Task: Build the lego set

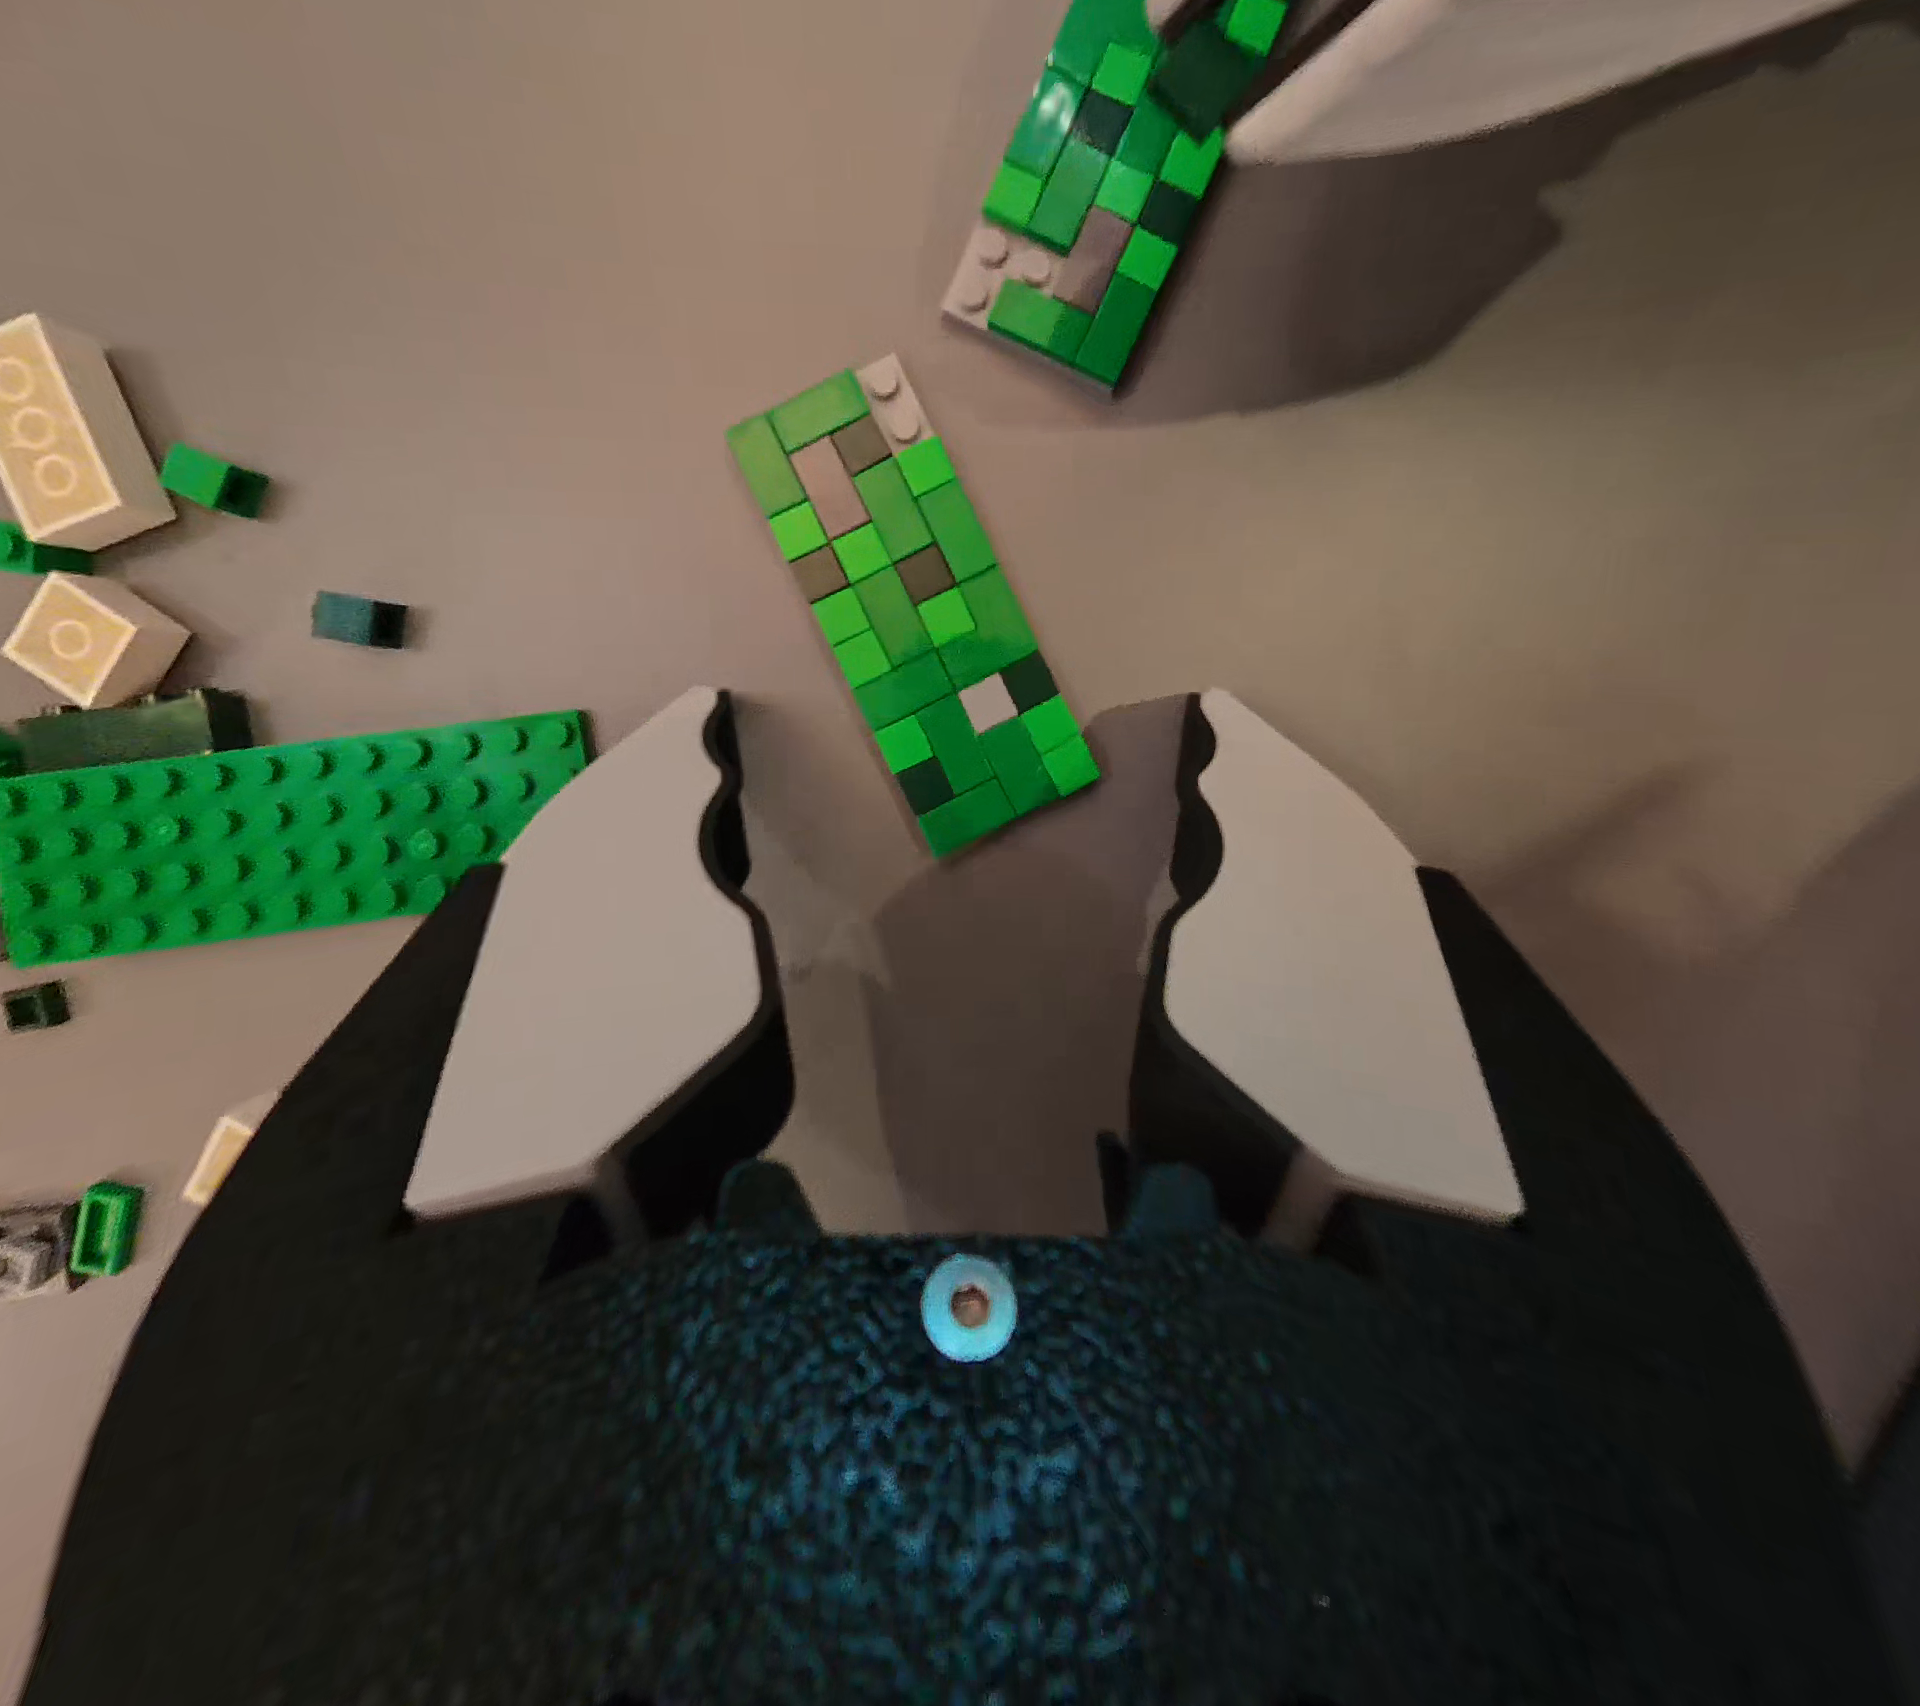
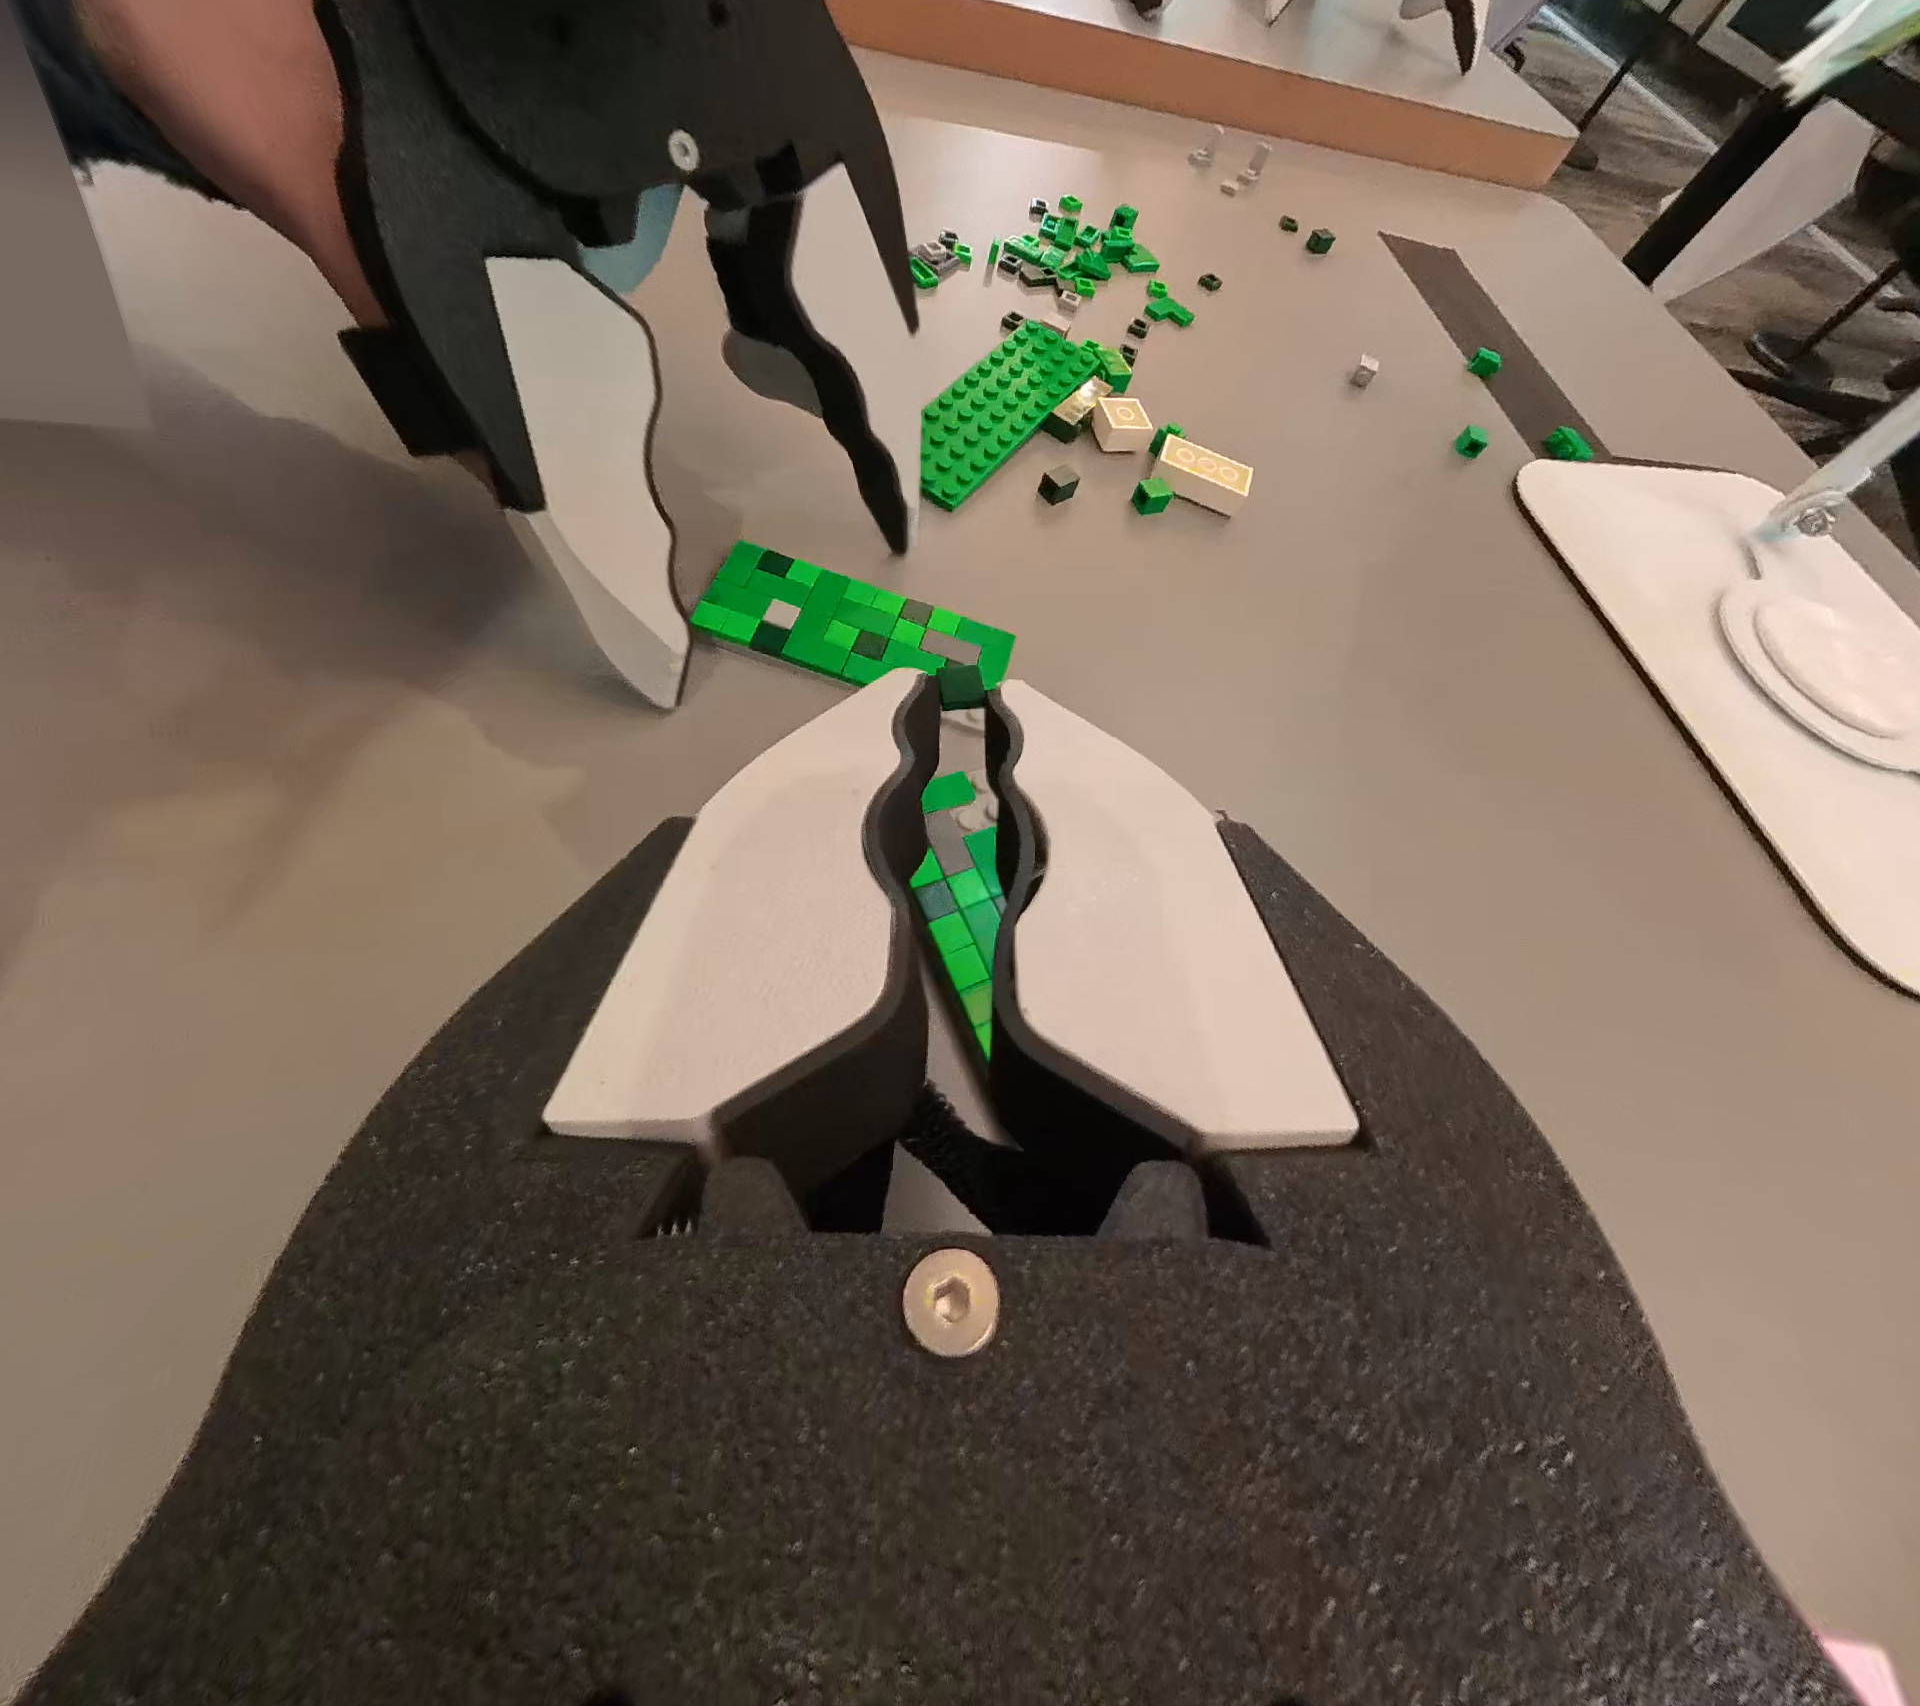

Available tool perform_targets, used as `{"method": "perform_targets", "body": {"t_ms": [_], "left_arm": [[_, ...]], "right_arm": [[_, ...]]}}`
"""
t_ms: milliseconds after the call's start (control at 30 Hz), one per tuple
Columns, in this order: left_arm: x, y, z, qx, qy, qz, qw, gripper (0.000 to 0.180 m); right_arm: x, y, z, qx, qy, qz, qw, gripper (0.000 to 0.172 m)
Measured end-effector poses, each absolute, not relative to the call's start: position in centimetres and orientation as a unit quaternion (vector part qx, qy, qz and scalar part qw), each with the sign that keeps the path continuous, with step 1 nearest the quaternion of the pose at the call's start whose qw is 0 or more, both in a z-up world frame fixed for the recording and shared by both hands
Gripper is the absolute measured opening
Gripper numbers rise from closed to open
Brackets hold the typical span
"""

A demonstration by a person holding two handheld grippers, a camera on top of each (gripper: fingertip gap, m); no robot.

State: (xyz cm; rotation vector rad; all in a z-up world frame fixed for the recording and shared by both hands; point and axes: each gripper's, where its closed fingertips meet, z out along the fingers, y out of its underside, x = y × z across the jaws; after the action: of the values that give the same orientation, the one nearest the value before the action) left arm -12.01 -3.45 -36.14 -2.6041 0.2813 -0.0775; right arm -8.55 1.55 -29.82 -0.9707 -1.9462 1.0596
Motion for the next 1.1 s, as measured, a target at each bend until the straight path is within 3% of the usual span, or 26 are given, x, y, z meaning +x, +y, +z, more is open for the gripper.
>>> {"method": "perform_targets", "body": {"t_ms": [167, 233, 833, 1100], "left_arm": [[-12.0, -2.9, -36.1, -0.968, 0.094, -0.021, 0.233, 0.067], [-12.0, -3.0, -36.0, -0.966, 0.12, -0.024, 0.226, 0.039], [-9.2, -0.4, -33.9, -0.881, 0.341, -0.082, 0.317, 0.035], [-8.3, 2.3, -34.4, -0.875, 0.377, -0.106, 0.284, 0.035]], "right_arm": [[-8.8, 1.5, -30.2, -0.365, -0.767, 0.392, 0.354, 0.007], [-8.6, 1.6, -30.5, -0.362, -0.774, 0.386, 0.348, 0.008], [-6.0, 2.2, -31.2, -0.295, -0.814, 0.392, 0.311, 0.008], [-5.5, 4.8, -31.9, -0.296, -0.828, 0.366, 0.304, 0.008]]}}
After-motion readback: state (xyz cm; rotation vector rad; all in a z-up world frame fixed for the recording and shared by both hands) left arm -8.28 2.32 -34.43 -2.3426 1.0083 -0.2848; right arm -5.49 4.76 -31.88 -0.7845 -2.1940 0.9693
